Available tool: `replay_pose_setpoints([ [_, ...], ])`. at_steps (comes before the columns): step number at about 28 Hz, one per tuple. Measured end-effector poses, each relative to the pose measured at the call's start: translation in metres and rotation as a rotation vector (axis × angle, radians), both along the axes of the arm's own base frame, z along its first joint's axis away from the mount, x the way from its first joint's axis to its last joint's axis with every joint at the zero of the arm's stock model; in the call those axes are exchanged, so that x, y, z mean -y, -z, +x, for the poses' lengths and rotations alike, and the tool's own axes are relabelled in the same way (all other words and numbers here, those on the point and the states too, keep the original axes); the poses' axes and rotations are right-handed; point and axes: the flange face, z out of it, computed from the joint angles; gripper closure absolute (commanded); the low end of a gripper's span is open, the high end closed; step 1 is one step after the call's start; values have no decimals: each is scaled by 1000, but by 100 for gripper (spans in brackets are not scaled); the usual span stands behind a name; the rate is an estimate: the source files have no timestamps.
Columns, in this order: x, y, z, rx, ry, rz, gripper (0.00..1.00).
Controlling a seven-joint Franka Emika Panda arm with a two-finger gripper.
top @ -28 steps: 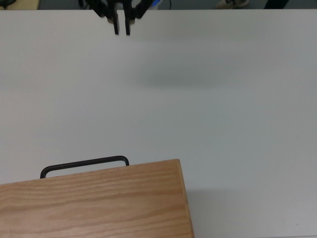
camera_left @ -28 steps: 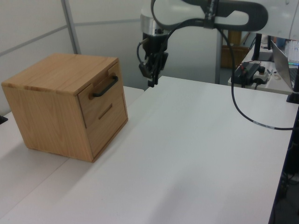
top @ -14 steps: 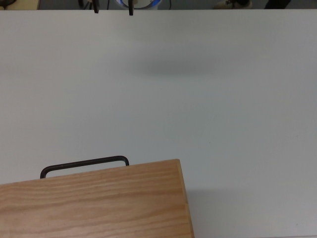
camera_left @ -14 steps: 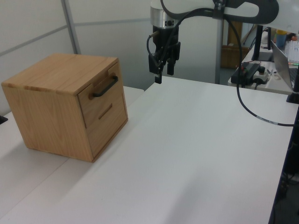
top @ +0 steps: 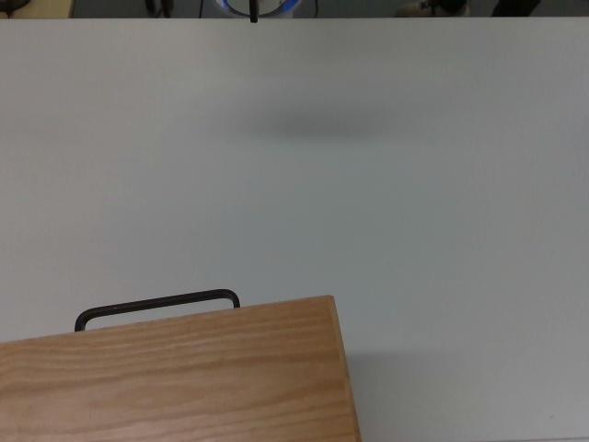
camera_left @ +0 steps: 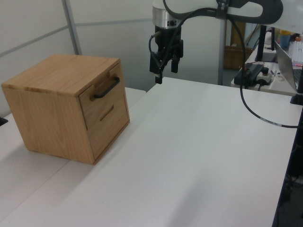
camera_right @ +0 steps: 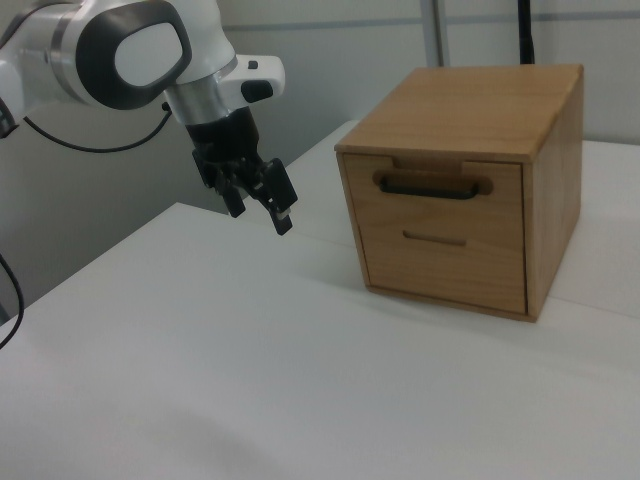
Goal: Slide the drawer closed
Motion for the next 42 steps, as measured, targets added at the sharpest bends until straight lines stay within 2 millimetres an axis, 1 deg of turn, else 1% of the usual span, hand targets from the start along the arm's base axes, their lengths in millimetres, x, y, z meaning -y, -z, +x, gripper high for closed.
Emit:
replay_pose_setpoints([
  [24, 1, 0, 0, -3, 0, -14, 0],
  [42, 5, 1, -1, -7, 7, -57, 0],
])
